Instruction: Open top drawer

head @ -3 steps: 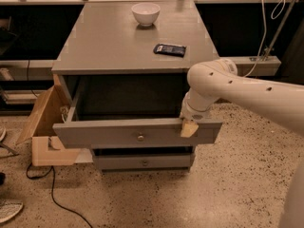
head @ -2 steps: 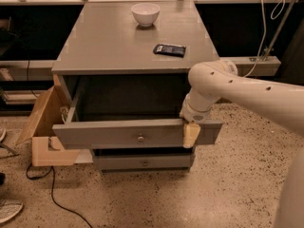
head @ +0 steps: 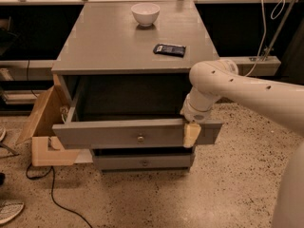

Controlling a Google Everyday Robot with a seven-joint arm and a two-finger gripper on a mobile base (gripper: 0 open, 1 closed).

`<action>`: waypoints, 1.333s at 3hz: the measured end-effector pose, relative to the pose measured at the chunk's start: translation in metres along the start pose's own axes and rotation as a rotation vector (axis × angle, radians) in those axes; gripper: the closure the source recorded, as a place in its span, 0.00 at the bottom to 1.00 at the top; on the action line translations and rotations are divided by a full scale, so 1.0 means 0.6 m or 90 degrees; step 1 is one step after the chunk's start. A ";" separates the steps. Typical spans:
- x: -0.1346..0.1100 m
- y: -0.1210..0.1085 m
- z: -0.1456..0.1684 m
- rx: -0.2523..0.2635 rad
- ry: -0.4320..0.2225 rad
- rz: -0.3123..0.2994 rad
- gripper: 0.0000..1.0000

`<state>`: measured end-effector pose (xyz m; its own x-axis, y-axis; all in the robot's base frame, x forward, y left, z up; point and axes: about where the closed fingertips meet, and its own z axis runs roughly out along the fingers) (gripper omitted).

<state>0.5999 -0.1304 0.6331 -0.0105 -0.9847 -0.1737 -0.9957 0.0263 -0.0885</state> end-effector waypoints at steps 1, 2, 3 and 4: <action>0.010 0.026 -0.015 -0.005 0.018 0.020 0.42; 0.033 0.074 -0.034 -0.018 0.046 0.062 0.65; 0.031 0.093 -0.045 -0.014 0.040 0.086 0.96; 0.052 0.138 -0.041 -0.016 0.019 0.133 1.00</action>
Offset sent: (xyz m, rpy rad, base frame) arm -0.0824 -0.0403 0.0233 -0.1091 0.0843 -0.1810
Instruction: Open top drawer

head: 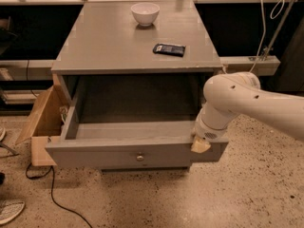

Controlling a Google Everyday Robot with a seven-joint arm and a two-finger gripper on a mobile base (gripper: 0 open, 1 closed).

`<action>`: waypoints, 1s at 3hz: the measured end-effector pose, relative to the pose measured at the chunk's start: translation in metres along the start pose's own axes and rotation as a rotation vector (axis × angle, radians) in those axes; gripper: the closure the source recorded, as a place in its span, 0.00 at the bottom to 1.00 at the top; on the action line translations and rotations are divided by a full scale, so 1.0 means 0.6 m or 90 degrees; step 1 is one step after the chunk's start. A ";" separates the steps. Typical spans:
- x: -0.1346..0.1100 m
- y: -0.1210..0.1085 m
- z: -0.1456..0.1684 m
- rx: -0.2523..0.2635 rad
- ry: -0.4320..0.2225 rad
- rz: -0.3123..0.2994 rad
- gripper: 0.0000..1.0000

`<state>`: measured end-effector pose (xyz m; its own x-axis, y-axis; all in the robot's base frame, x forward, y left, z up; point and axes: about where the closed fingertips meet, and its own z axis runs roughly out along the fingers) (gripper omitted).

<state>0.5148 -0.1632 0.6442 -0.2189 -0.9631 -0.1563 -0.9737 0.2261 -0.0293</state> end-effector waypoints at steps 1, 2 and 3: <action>-0.005 -0.001 -0.002 0.000 0.000 0.000 0.82; -0.005 -0.001 -0.002 0.000 0.000 0.000 0.58; -0.005 -0.001 -0.002 0.000 0.000 0.000 0.35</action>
Offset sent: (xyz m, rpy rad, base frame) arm 0.0009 0.0022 0.0015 0.0000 0.0000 0.0000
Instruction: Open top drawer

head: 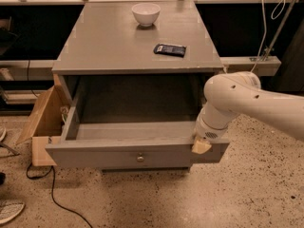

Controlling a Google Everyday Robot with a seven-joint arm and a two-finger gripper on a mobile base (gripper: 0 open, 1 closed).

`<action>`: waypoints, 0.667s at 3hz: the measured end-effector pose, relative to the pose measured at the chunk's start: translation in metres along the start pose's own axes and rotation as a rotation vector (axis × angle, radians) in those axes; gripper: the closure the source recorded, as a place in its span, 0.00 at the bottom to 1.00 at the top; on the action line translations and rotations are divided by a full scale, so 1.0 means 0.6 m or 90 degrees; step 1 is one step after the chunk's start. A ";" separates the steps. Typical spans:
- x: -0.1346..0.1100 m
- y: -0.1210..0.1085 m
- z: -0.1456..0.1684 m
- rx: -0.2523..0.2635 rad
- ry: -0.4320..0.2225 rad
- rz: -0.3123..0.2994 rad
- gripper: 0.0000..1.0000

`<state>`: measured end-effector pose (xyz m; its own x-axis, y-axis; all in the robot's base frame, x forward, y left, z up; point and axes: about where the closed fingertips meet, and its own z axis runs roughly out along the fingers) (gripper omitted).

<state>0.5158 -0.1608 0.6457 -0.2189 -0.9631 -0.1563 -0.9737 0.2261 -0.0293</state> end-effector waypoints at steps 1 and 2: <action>0.000 0.000 0.000 0.000 0.000 0.000 0.12; -0.006 -0.007 -0.029 0.011 0.001 -0.001 0.00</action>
Offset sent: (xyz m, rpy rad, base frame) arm 0.0099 -0.0009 0.0428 -0.0119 -0.0426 -0.0047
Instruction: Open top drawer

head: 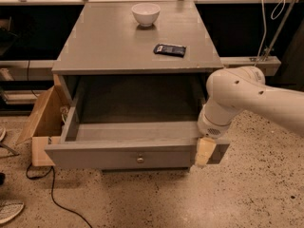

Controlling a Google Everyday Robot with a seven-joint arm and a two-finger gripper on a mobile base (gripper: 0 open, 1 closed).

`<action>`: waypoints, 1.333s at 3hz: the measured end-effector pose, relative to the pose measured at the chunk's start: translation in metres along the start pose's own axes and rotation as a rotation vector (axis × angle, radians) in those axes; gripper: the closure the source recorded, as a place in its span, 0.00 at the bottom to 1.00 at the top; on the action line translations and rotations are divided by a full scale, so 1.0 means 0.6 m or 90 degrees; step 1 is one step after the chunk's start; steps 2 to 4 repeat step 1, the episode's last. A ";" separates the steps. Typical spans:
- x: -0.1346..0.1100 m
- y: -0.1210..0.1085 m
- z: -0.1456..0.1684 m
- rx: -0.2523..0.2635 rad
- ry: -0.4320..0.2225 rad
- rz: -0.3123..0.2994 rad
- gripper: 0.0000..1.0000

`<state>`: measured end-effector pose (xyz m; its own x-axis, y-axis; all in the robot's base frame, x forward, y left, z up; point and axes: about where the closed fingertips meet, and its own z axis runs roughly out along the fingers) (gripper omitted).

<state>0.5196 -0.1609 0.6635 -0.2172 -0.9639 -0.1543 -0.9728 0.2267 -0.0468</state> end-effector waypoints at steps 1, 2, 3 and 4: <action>-0.014 -0.012 -0.068 0.039 0.017 0.004 0.00; -0.014 -0.012 -0.068 0.039 0.017 0.004 0.00; -0.014 -0.012 -0.068 0.039 0.017 0.004 0.00; -0.014 -0.012 -0.068 0.039 0.017 0.004 0.00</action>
Offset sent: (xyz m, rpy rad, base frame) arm 0.0000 0.0000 0.0000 0.0000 0.0000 0.0000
